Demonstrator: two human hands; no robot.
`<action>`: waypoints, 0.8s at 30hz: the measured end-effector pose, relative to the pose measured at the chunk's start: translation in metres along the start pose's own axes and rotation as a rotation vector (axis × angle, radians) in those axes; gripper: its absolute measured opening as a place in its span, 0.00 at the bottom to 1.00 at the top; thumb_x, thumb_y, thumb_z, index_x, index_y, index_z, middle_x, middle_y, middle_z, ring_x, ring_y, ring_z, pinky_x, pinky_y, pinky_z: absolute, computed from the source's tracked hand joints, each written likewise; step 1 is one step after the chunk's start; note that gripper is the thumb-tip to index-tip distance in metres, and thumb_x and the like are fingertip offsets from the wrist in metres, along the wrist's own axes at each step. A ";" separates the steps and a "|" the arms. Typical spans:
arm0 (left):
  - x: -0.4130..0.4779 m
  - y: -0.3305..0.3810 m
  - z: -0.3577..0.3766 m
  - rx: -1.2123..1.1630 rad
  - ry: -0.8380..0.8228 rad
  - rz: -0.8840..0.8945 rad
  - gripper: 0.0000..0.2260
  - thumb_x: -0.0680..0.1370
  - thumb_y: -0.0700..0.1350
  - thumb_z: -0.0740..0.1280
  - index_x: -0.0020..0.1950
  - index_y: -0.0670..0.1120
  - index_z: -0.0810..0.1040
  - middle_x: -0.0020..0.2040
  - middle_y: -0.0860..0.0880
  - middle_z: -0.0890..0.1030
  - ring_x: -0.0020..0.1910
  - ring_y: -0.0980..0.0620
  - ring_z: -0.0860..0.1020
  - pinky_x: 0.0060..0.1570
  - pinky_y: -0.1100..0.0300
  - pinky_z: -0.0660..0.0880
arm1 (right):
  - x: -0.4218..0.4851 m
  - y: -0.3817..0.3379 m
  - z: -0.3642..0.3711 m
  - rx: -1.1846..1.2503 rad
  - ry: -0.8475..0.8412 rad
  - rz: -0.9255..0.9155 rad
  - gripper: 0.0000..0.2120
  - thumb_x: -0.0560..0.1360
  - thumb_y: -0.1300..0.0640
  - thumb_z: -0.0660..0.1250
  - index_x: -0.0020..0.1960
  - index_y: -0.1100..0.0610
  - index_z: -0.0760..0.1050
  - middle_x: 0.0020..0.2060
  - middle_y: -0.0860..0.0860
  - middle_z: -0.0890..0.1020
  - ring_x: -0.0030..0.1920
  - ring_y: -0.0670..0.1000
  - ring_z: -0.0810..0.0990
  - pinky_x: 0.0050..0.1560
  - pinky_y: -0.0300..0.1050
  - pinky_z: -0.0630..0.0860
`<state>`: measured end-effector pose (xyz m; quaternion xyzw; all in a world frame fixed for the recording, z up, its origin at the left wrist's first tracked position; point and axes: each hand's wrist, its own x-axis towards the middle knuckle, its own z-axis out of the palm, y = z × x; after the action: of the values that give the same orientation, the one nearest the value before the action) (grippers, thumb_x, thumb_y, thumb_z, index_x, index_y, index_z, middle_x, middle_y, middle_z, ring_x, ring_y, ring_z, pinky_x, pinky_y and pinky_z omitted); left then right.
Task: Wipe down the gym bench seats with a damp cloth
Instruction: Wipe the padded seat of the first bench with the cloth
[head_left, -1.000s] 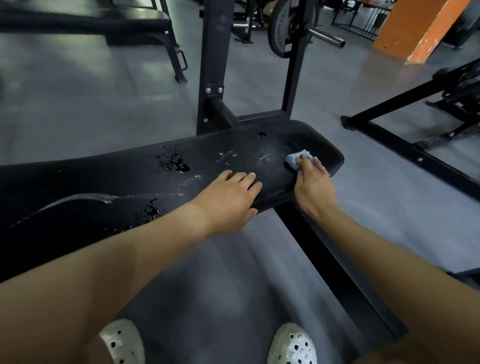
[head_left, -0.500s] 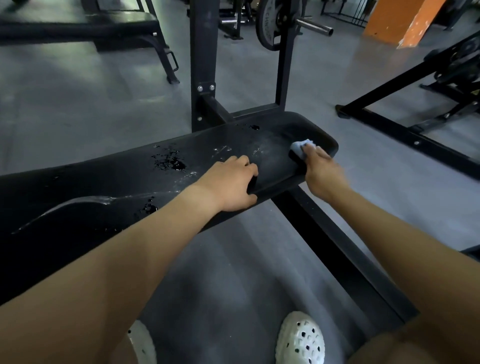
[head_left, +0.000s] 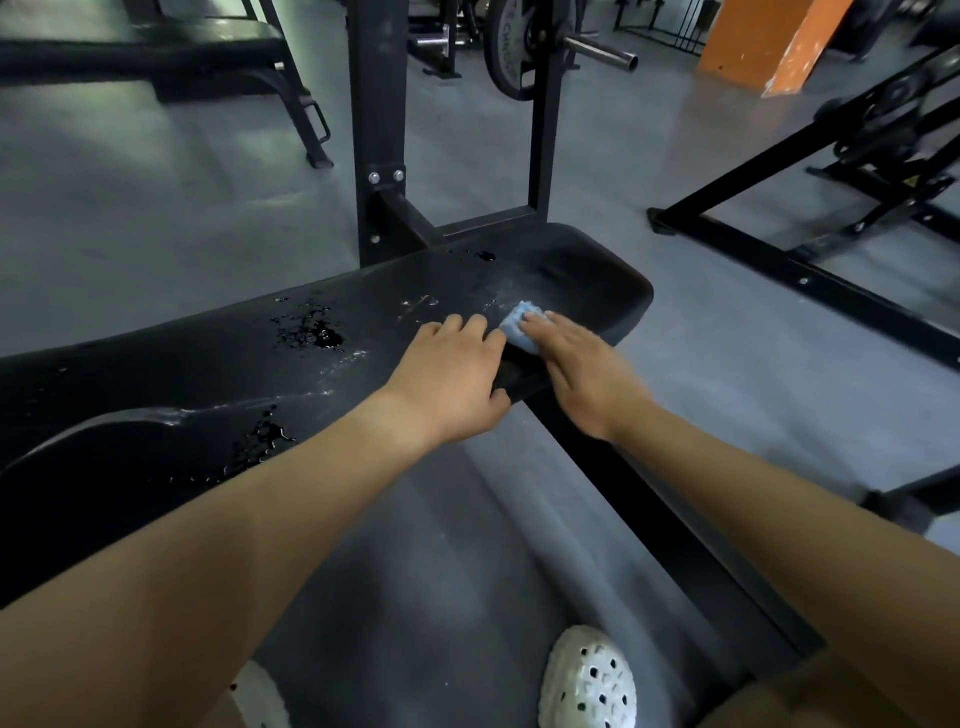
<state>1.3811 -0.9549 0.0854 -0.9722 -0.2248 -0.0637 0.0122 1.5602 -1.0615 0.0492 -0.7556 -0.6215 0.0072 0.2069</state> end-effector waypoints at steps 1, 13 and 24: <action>0.001 -0.001 0.000 0.013 -0.007 0.005 0.20 0.79 0.59 0.62 0.63 0.46 0.73 0.57 0.47 0.74 0.56 0.45 0.73 0.61 0.50 0.72 | 0.004 0.008 -0.005 0.021 0.032 0.075 0.23 0.84 0.59 0.56 0.78 0.49 0.66 0.75 0.49 0.70 0.76 0.51 0.67 0.76 0.49 0.64; 0.026 -0.030 -0.001 -0.095 0.023 0.077 0.13 0.83 0.59 0.62 0.58 0.52 0.76 0.52 0.54 0.71 0.54 0.51 0.73 0.55 0.54 0.70 | 0.026 0.017 -0.007 -0.029 0.121 0.361 0.18 0.82 0.61 0.53 0.70 0.51 0.69 0.64 0.53 0.73 0.63 0.58 0.74 0.57 0.49 0.70; 0.059 -0.039 0.010 -0.107 -0.006 0.000 0.26 0.80 0.66 0.59 0.71 0.53 0.74 0.68 0.50 0.73 0.67 0.47 0.72 0.75 0.45 0.63 | 0.042 0.045 -0.027 -0.006 -0.015 0.198 0.20 0.85 0.56 0.55 0.75 0.44 0.68 0.72 0.48 0.74 0.68 0.52 0.74 0.68 0.49 0.70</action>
<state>1.4181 -0.8938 0.0830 -0.9717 -0.2211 -0.0729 -0.0405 1.6189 -1.0369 0.0698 -0.8140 -0.5451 0.0315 0.1983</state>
